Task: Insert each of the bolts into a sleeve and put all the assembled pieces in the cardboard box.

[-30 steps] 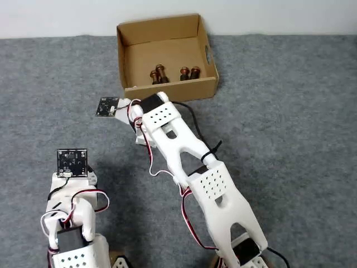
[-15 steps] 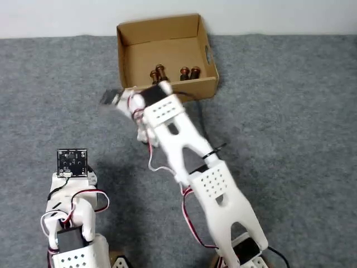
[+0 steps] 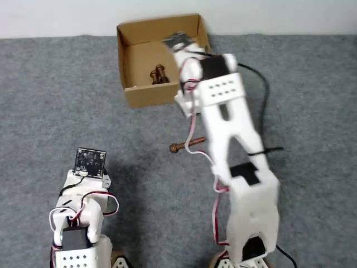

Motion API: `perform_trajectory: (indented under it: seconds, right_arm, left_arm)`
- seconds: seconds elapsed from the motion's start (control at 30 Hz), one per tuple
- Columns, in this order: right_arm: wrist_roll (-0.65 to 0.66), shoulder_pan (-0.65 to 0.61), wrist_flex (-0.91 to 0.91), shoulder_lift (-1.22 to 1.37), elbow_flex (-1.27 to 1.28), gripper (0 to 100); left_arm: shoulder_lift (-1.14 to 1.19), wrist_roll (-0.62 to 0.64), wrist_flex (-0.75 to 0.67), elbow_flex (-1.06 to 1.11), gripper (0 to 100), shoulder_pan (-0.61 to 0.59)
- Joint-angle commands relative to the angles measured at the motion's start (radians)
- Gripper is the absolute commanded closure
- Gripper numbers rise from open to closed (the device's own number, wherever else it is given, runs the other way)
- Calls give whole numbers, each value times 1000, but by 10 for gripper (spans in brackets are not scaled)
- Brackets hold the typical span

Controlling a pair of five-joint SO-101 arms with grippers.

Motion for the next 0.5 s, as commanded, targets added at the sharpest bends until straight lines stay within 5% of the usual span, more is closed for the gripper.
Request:
perform_trajectory:
  seconds: [0.0,0.47]
  right_arm:
    - [-118,87,42,-259,204,990]
    - [-334,495,-19,-768,833,990]
  left_arm:
    - [-11,-17,-3,-5,988,8]
    - [18,-146,129,-196,992,112]
